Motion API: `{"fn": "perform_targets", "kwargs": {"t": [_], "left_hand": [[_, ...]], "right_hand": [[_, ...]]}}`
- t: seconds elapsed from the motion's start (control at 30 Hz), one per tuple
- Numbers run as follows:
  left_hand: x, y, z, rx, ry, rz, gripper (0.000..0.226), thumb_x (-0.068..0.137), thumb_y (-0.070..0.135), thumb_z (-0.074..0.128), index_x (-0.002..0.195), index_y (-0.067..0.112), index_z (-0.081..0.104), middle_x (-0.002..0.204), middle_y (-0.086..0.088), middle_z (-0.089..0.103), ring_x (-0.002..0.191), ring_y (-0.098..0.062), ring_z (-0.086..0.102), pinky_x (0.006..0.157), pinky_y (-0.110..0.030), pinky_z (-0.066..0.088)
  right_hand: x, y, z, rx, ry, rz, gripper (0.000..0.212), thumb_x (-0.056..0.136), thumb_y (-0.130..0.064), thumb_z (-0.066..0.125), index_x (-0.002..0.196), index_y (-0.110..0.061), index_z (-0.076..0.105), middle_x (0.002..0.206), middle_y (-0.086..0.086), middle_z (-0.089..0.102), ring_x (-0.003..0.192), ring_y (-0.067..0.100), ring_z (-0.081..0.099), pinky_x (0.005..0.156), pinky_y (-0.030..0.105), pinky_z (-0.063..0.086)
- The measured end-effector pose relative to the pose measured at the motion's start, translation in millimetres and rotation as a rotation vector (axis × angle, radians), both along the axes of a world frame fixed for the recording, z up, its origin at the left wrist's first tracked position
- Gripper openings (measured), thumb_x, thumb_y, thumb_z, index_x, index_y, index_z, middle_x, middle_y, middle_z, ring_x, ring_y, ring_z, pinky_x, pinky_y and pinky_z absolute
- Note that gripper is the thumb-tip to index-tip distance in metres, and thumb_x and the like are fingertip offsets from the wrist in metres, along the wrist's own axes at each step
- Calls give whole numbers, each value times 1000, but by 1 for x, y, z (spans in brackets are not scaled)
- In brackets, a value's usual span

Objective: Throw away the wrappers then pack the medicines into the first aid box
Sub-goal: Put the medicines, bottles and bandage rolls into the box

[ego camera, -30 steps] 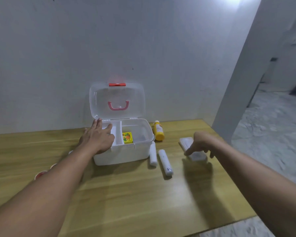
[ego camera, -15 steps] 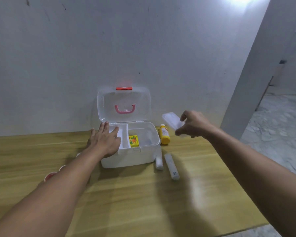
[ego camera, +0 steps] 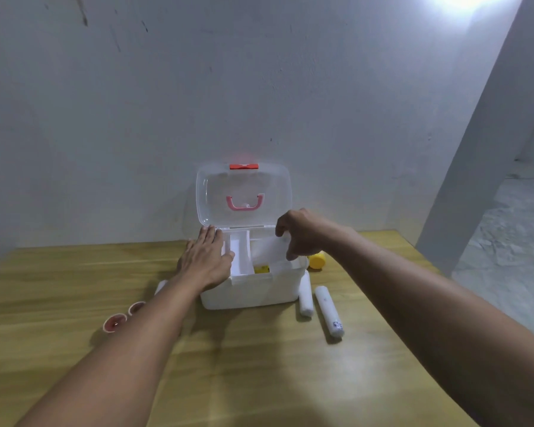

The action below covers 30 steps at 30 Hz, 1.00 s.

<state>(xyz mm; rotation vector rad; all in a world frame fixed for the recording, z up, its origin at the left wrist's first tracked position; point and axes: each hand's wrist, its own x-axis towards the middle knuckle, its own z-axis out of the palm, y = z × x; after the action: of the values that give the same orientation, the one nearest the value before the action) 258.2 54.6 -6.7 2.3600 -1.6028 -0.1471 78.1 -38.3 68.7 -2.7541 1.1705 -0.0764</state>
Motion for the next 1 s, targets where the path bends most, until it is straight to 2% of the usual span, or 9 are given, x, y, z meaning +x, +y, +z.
{"fn": "perform_targets", "kwargs": {"t": [0.1,0.2,0.27,0.53,0.73,0.83,0.9,1.0], "left_hand": [[-1,1,0,-27,19,-1,68,96,47,31,151,16,5,161,-4,-5,148,-19,-9,120,-43,1],[-3,0,0,-27,5,-18,67,93,56,31,150,28,11,161,-3,-4,148,-20,-9,119,-48,0],[-3,0,-1,-17,0,-29,65,92,58,30,150,32,13,161,-3,-4,148,-20,-8,119,-50,1],[-4,2,2,-6,29,-22,72,91,59,35,151,24,16,161,-1,-6,148,-17,-7,119,-46,6],[0,1,3,-10,55,-69,70,92,51,39,151,23,13,161,0,-6,148,-16,-8,118,-44,6],[8,3,5,-25,155,-133,81,87,52,51,151,21,11,161,1,-7,147,-13,-13,119,-43,4],[13,8,6,-34,186,-148,96,79,61,57,152,19,10,160,2,-9,146,-11,-16,118,-41,3],[14,13,3,-68,144,-124,123,60,87,43,152,14,6,160,2,-12,145,-11,-18,118,-39,3]], "right_hand": [[7,-2,-6,-20,8,18,62,69,-12,84,126,-12,59,124,10,63,105,30,60,85,34,52],[10,-1,-12,-45,19,36,60,73,-15,81,128,-13,56,125,10,62,107,29,59,83,32,47],[12,0,-17,-56,40,57,58,76,-19,79,128,-15,54,128,7,61,110,28,57,88,34,44],[18,-3,-34,17,58,110,66,75,-14,80,132,-11,48,133,10,56,119,30,53,98,40,47],[16,-9,-37,10,50,69,66,70,-17,82,129,-7,53,129,15,59,115,32,55,95,39,50],[15,-9,-38,18,20,59,66,71,-18,82,130,-7,55,127,15,60,115,32,56,93,37,50],[14,-8,-38,27,5,57,66,72,-18,81,131,-8,54,128,14,60,115,32,56,93,35,49],[13,-7,-39,31,-9,58,64,73,-18,81,130,-8,55,127,14,60,114,31,57,93,36,50]]}}
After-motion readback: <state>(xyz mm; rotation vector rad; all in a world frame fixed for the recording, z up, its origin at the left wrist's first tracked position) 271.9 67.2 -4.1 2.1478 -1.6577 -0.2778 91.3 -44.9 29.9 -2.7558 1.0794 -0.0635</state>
